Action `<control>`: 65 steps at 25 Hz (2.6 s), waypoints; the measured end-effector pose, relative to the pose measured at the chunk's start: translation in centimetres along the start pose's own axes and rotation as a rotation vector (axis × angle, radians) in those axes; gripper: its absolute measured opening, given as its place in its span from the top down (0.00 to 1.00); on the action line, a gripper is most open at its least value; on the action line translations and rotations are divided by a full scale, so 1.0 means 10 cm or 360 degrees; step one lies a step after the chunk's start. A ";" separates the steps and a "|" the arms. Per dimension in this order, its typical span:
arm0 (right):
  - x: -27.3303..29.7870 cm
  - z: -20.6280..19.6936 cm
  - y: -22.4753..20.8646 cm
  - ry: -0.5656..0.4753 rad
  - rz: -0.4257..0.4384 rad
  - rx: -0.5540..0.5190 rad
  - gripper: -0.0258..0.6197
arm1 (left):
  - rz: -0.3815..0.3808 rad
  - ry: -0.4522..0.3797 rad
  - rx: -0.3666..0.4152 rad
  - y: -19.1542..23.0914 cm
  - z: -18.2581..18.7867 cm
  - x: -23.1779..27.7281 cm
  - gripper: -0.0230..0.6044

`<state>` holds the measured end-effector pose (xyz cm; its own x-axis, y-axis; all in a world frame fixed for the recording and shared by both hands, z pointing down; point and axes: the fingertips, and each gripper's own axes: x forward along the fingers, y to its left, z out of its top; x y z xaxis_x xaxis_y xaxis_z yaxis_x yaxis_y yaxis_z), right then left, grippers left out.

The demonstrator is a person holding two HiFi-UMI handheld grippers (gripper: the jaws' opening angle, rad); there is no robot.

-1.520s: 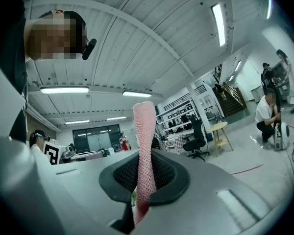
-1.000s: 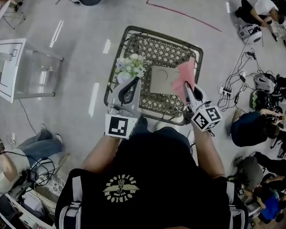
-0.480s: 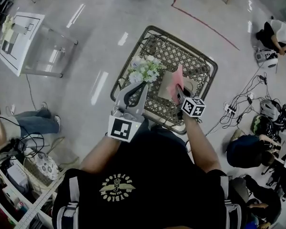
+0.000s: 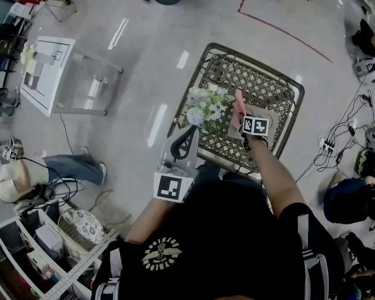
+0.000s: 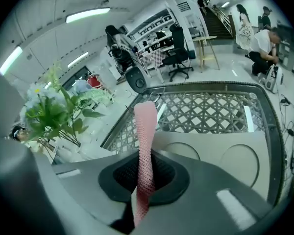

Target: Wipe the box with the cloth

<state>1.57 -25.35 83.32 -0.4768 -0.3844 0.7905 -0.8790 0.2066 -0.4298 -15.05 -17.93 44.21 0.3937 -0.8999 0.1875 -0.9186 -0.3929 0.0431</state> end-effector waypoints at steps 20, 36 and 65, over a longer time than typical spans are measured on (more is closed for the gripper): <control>-0.61 -0.47 -1.57 0.0088 -0.0479 0.0244 0.93 | -0.0163 0.0011 0.0123 -0.21 0.10 0.34 0.96; -1.00 -0.27 -1.02 -0.0090 -0.0098 0.0236 0.93 | -0.0111 -0.0009 0.0161 -0.35 0.18 0.30 0.96; -0.33 -0.87 -0.73 0.0320 -0.0147 -0.0057 0.93 | 0.0123 -0.0038 0.0152 -0.28 0.07 -0.29 0.96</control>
<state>9.53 -17.80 87.62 -0.3819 -0.2165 0.8985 -0.9168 0.2119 -0.3386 -13.63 -14.34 42.85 0.3236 -0.9320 0.1630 -0.9392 -0.3374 -0.0645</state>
